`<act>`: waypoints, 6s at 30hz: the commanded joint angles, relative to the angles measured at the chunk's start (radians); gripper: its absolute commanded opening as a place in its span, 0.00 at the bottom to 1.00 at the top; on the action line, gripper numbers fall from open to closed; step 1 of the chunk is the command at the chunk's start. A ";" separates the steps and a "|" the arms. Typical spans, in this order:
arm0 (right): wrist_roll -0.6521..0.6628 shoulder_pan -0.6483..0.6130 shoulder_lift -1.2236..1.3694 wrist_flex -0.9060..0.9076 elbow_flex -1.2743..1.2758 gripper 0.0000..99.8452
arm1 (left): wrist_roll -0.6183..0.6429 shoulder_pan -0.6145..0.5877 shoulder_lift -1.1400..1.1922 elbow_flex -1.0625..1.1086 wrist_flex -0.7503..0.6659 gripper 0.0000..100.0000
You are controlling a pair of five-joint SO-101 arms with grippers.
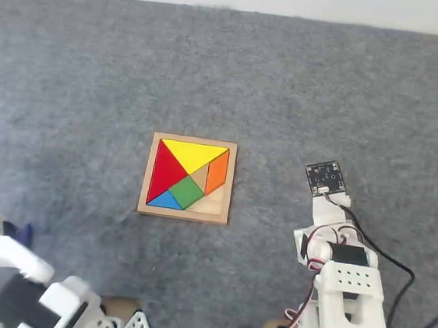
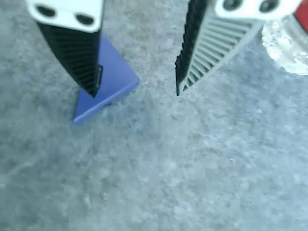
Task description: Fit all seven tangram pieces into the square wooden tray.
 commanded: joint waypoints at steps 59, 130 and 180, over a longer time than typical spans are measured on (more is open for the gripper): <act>0.011 0.008 -0.021 -0.010 -0.005 0.06 | -0.443 -0.100 -0.089 0.128 0.112 0.24; 0.011 0.008 -0.019 -0.010 -0.005 0.06 | -0.628 0.003 -0.443 0.412 0.132 0.10; 0.011 0.008 -0.019 -0.010 -0.005 0.06 | -0.402 0.127 0.265 -0.199 0.215 0.22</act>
